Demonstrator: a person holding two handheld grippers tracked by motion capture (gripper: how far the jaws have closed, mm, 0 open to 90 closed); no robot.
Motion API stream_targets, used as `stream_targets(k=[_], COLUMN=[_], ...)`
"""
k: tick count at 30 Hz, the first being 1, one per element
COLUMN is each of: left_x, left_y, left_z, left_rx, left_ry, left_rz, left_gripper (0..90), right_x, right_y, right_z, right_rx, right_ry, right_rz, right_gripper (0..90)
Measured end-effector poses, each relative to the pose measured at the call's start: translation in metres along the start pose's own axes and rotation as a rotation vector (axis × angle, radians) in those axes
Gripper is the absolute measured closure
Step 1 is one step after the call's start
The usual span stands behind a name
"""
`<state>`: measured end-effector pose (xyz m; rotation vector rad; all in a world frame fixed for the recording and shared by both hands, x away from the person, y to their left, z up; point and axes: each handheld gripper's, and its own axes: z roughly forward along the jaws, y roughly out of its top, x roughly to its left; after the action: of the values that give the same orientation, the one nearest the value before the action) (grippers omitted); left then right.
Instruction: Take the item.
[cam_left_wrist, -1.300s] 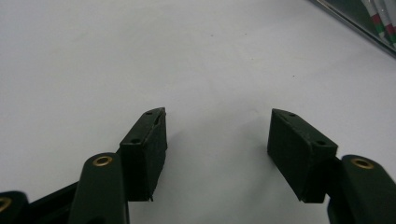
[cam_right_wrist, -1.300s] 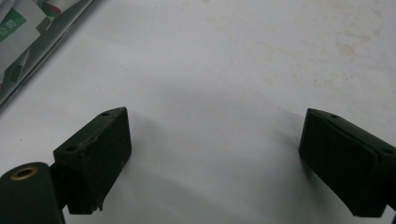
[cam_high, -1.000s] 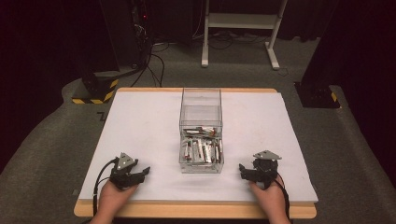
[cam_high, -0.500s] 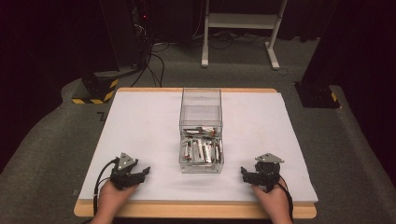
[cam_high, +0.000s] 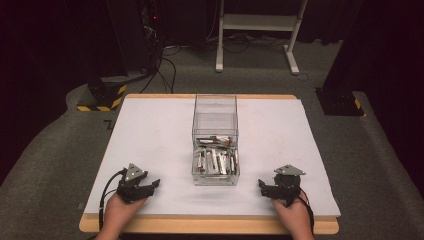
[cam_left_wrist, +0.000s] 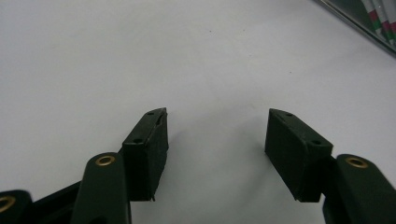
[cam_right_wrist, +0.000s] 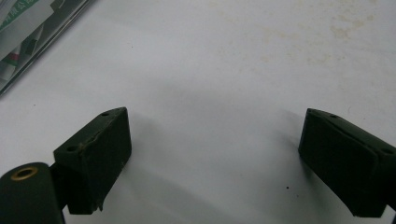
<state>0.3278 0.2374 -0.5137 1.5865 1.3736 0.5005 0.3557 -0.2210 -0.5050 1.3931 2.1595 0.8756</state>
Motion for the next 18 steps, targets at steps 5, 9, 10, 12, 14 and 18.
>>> stream_targets(k=[5,9,10,12,14,18], left_x=[-0.003,-0.008,-0.009,-0.011,-0.013,-0.017], left_y=[0.002,0.002,0.002,0.003,0.004,0.004], left_z=[-0.002,-0.005,-0.006,-0.007,-0.007,-0.009], left_rx=[-0.028,-0.045,-0.048,-0.046,-0.047,-0.051], left_ry=[-0.007,-0.016,-0.021,-0.025,-0.025,-0.036], left_rz=[0.018,0.022,0.030,0.036,0.031,0.037], left_gripper=[39.8,39.4,39.3,38.7,38.2,38.0], right_x=[0.001,0.001,0.001,0.001,0.001,0.001], right_y=[0.000,-0.001,0.000,-0.001,-0.001,-0.001], right_z=[0.000,0.000,0.000,0.000,0.000,0.000], right_rx=[-0.003,-0.003,-0.004,-0.004,-0.003,-0.003], right_ry=[-0.005,-0.006,-0.006,-0.007,-0.008,-0.008], right_rz=[-0.002,-0.001,-0.005,-0.005,-0.002,-0.002], right_gripper=[9.2,9.2,9.2,9.2,9.2,9.3])
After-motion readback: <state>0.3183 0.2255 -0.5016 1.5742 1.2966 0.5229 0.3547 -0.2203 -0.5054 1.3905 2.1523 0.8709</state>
